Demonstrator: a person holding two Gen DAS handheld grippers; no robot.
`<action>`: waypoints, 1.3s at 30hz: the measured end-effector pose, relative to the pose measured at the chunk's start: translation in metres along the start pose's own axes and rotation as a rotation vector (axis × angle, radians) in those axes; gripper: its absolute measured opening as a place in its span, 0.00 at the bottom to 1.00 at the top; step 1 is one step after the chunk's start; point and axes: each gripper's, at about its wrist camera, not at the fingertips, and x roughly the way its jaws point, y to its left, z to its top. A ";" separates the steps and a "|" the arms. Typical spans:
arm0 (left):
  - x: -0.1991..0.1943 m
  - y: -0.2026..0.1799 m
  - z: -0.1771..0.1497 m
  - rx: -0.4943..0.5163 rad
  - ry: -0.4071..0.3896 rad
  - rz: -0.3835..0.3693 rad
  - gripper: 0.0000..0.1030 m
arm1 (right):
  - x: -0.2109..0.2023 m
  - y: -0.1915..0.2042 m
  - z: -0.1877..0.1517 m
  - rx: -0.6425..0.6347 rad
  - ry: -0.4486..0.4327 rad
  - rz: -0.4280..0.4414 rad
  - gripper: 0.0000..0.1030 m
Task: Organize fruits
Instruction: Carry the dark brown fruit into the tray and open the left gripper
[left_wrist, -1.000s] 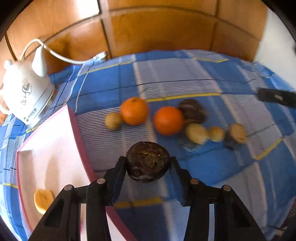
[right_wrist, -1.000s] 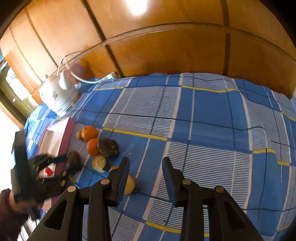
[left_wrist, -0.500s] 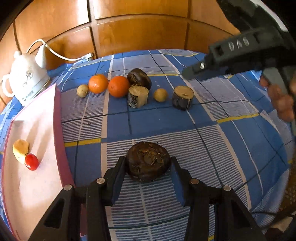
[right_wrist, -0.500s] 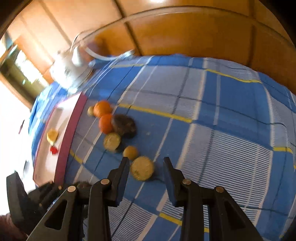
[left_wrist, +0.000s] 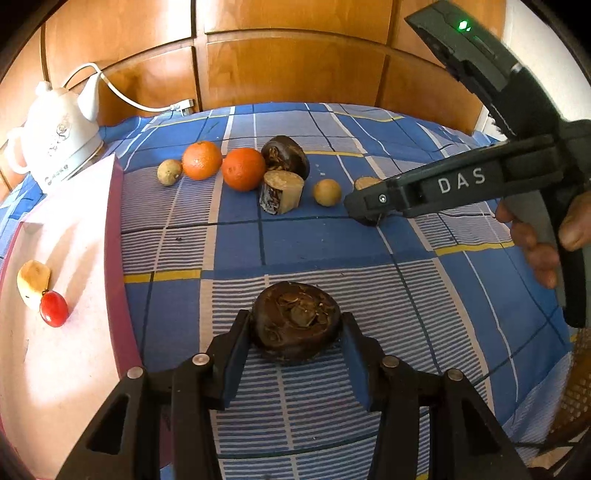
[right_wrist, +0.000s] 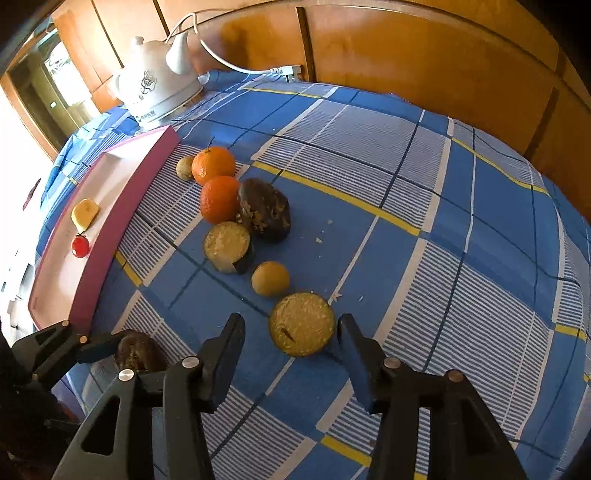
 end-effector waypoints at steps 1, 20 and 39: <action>0.000 0.000 -0.001 -0.003 -0.002 -0.001 0.48 | 0.001 0.000 0.001 -0.001 0.001 -0.004 0.51; -0.004 -0.004 -0.008 0.001 -0.027 0.015 0.48 | 0.012 -0.003 -0.004 0.011 0.013 -0.034 0.36; -0.046 0.023 0.016 -0.125 -0.085 -0.151 0.46 | 0.011 -0.003 -0.008 -0.029 0.009 -0.036 0.36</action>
